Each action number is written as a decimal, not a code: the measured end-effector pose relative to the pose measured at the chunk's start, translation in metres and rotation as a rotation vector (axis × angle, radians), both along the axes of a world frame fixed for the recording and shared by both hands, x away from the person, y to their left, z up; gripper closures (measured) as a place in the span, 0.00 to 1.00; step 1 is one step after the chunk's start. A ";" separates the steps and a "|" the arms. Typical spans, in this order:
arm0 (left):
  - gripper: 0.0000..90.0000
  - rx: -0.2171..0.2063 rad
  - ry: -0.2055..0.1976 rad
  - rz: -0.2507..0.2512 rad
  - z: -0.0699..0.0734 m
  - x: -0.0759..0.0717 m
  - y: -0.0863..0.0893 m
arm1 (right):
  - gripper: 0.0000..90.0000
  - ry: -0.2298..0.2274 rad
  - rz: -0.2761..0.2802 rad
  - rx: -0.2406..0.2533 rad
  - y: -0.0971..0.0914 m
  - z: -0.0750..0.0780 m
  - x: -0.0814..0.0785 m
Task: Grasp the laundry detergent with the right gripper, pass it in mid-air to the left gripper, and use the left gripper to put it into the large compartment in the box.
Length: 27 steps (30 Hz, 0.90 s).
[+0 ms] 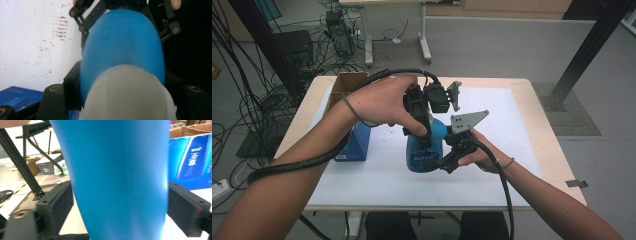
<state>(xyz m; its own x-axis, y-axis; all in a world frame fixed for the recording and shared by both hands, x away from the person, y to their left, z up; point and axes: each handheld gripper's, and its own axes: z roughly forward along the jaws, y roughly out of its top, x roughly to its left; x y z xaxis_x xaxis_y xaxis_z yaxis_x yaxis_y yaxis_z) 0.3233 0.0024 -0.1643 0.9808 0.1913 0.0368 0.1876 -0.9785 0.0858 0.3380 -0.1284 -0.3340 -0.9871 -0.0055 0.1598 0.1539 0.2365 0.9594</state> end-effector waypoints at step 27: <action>0.42 -0.037 0.014 0.053 0.003 0.009 0.008 | 0.05 -0.032 0.043 -0.274 -0.022 0.007 0.004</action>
<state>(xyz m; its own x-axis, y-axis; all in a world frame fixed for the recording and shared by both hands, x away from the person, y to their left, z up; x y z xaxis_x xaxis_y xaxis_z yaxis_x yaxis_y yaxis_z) 0.3327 0.0105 -0.1608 0.9696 0.2443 0.0151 0.2408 -0.9632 0.1191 0.3417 -0.1508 -0.3270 -0.9915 -0.0083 0.1299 0.1090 0.4935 0.8629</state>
